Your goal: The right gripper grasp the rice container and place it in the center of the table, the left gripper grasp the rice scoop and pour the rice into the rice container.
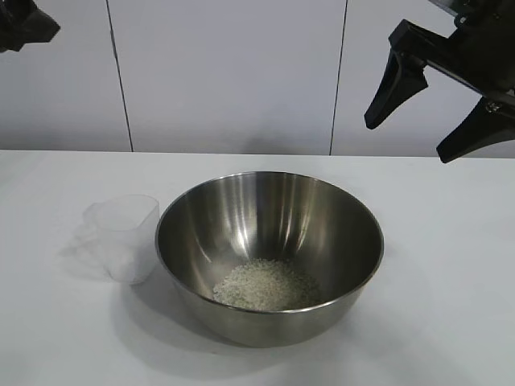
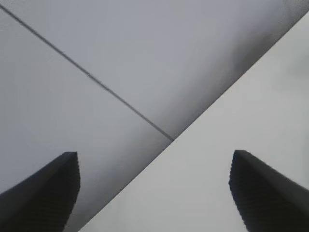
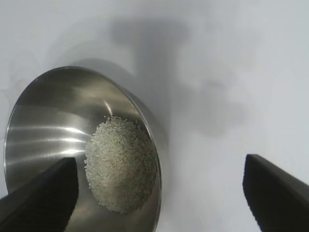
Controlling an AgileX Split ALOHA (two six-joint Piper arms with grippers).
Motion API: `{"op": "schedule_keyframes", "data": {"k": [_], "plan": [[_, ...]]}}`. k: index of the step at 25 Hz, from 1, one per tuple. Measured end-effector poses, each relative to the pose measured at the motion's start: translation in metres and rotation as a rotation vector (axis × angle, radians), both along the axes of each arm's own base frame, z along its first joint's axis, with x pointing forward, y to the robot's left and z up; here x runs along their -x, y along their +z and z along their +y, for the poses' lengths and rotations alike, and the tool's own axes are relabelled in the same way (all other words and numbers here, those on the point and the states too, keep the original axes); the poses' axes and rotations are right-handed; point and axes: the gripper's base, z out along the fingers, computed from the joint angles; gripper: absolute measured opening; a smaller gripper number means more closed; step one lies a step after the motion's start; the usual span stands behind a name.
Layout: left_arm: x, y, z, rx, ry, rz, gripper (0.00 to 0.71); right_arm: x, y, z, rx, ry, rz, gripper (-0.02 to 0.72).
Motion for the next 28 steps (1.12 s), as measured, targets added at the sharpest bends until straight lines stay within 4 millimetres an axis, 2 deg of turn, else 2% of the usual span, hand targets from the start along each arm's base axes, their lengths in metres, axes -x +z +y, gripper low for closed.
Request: {"op": "schedule_keyframes", "data": {"k": [3,8,17,23,25,28], "plan": [[0.000,-0.002,0.004,0.179,0.116,0.036,0.603,0.000,0.000,0.000,0.000,0.001,0.000,0.639],[0.002,-0.003,-0.004,0.461,0.136,0.098,0.603,0.000,0.000,0.000,0.001,0.003,0.000,0.639],[0.001,0.000,-0.006,0.696,0.217,0.130,0.601,0.000,0.000,0.000,0.002,0.008,0.002,0.638],[0.000,0.009,-0.016,0.890,0.139,0.118,0.601,0.000,0.000,0.000,0.005,0.016,-0.002,0.638],[0.001,0.015,-0.022,0.932,0.057,0.093,0.601,0.000,0.000,0.000,0.008,0.020,-0.005,0.638],[0.002,0.023,-0.029,0.829,-0.103,0.011,0.599,0.000,0.000,0.000,0.008,0.022,-0.006,0.638]]}}
